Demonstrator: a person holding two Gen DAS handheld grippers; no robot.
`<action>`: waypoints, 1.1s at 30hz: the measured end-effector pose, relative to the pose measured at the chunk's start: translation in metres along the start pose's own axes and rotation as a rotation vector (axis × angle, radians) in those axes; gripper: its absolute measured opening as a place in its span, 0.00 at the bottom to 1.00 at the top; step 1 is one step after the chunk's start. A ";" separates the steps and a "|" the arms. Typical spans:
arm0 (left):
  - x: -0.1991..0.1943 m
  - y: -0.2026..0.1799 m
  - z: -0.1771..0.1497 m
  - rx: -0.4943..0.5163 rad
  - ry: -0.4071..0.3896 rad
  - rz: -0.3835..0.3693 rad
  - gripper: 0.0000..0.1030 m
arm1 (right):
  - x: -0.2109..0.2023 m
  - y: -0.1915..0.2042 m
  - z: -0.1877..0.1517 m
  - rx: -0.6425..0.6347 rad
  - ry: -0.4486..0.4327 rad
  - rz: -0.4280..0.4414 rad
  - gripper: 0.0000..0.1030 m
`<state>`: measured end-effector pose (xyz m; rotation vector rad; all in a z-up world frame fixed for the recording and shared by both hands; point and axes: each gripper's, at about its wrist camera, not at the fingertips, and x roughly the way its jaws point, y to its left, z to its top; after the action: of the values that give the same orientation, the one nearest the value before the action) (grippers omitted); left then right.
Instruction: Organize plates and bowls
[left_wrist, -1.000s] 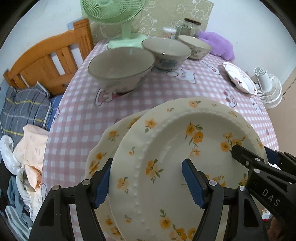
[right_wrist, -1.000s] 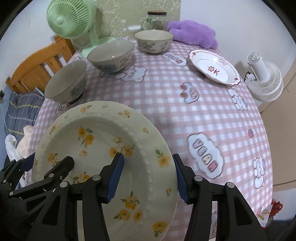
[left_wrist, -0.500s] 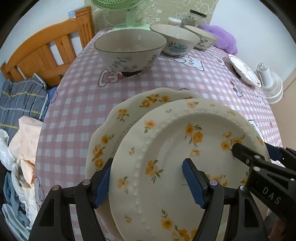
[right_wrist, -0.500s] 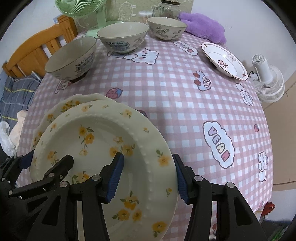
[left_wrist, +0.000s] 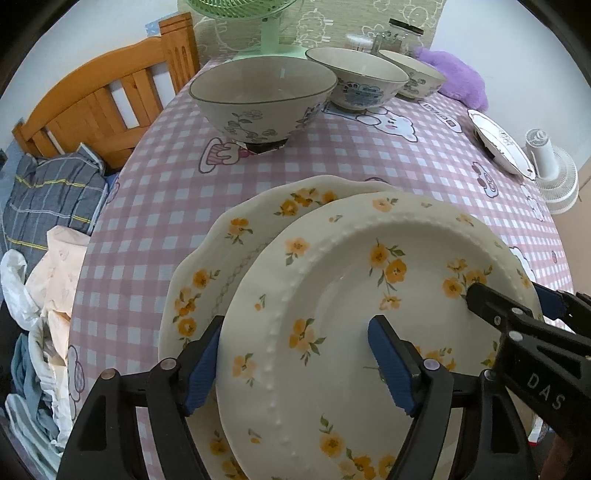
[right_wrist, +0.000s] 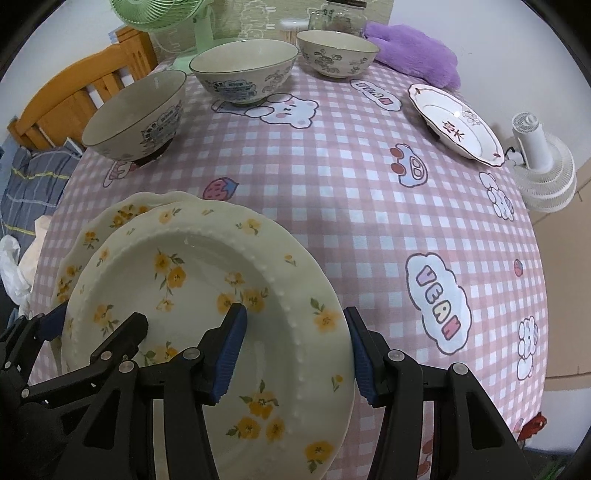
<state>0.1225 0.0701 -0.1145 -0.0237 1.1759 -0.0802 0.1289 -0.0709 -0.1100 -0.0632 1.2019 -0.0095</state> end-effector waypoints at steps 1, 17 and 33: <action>0.000 -0.001 0.000 0.001 -0.004 0.012 0.77 | -0.001 0.001 -0.001 -0.008 -0.008 -0.008 0.54; -0.019 -0.003 0.004 0.057 -0.046 0.059 0.83 | -0.018 0.009 -0.012 -0.091 -0.052 -0.075 0.33; -0.023 0.015 -0.004 0.124 -0.028 0.011 0.84 | -0.008 0.032 -0.015 -0.002 -0.011 -0.096 0.36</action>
<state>0.1110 0.0870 -0.0955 0.0913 1.1414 -0.1425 0.1107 -0.0392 -0.1096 -0.1223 1.1867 -0.0917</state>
